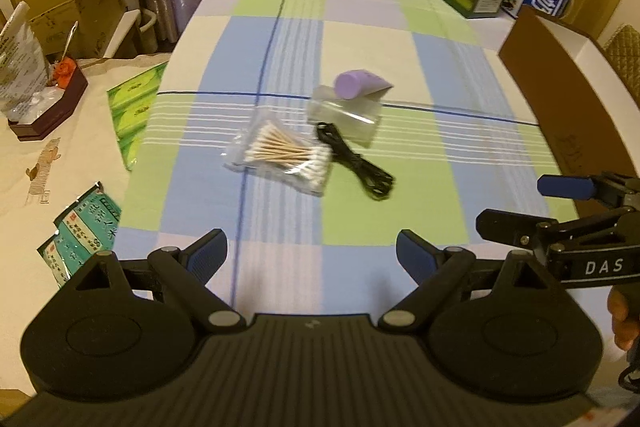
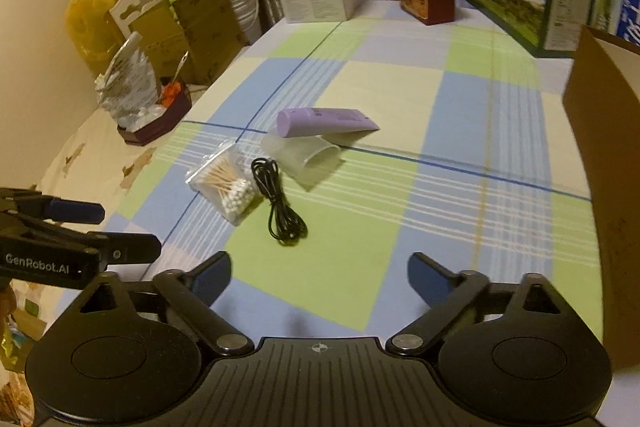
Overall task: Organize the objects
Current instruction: 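Grasp the black cable with the right tool while the left tool grasps the cotton-swab bag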
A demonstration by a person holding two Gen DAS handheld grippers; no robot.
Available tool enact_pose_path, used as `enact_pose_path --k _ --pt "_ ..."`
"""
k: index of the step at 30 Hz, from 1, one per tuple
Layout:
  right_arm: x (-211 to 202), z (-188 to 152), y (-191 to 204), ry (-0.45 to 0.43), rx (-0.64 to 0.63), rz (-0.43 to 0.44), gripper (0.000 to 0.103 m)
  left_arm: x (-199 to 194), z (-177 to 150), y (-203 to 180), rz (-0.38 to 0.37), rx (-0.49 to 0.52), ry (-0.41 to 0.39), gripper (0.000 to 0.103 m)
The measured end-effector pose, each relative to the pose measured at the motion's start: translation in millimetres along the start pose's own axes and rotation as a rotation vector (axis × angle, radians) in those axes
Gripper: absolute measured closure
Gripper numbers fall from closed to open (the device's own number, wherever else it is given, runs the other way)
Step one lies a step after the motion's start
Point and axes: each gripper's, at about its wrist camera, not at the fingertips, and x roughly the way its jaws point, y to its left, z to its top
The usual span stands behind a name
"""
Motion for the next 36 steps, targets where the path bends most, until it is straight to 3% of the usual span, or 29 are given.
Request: enact_pose_path --k 7,17,28,32,36 --pt "23 9 9 0.008 -0.040 0.008 0.026 21 11 19 0.004 -0.001 0.016 0.014" --pt "60 21 21 0.019 -0.137 0.046 0.058 45 21 32 -0.016 0.030 0.023 0.013" --pt "105 27 34 0.045 -0.269 0.052 0.071 74 32 37 -0.031 0.088 0.032 0.013" --pt "114 25 32 0.058 -0.273 0.059 0.085 79 34 40 -0.031 0.118 0.028 0.011" --pt "109 21 28 0.058 -0.267 0.057 0.086 84 38 41 -0.050 0.138 0.024 0.009"
